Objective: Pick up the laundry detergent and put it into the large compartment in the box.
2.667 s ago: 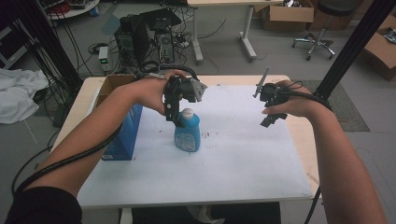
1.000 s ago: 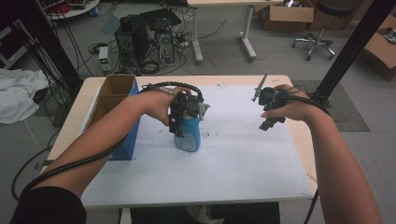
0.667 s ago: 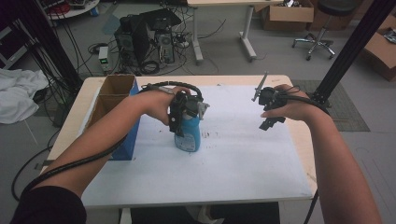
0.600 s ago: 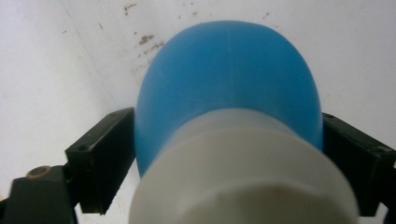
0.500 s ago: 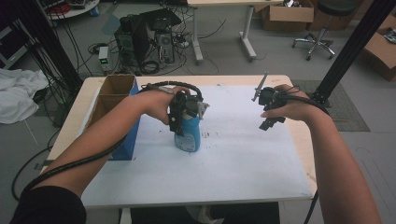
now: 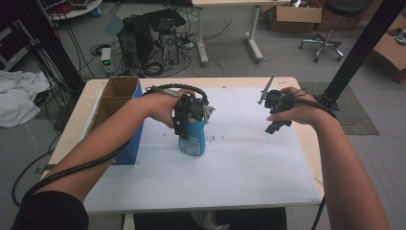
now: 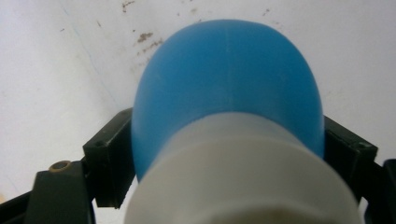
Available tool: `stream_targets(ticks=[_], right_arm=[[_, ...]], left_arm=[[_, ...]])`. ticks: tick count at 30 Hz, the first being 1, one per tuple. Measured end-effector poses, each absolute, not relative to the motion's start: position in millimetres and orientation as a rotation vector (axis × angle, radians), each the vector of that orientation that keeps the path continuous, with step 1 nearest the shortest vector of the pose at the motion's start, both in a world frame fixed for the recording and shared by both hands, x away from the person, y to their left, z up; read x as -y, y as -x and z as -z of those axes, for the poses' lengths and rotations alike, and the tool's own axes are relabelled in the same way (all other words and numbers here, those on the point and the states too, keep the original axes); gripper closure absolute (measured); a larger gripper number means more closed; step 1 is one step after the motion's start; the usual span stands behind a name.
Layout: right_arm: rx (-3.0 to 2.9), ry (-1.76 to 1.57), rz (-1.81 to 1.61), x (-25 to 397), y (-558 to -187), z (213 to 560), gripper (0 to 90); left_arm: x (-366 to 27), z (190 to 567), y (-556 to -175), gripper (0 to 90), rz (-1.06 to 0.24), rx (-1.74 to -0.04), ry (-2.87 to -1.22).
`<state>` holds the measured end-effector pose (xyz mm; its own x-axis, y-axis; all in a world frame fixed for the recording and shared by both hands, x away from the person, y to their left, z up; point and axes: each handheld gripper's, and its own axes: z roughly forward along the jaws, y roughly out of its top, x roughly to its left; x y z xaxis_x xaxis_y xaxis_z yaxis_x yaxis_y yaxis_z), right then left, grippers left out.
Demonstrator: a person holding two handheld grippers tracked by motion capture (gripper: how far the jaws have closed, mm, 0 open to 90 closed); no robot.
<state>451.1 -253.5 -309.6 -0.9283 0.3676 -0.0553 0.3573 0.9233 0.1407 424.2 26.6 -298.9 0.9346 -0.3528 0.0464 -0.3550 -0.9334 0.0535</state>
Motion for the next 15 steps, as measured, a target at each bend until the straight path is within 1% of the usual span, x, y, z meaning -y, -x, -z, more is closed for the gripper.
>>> stream_targets(ticks=[10,15], right_arm=[[-3.002,-0.566,-0.202,253.8,-452.8,309.9,16.0],[-2.999,-0.570,-0.217,254.5,-453.0,310.2,16.0]], left_arm=[[-26.6,298.2,-423.7,28.0,-0.041,0.549,-3.031],[-26.1,298.5,-424.1,31.4,-0.057,0.565,-3.034]])
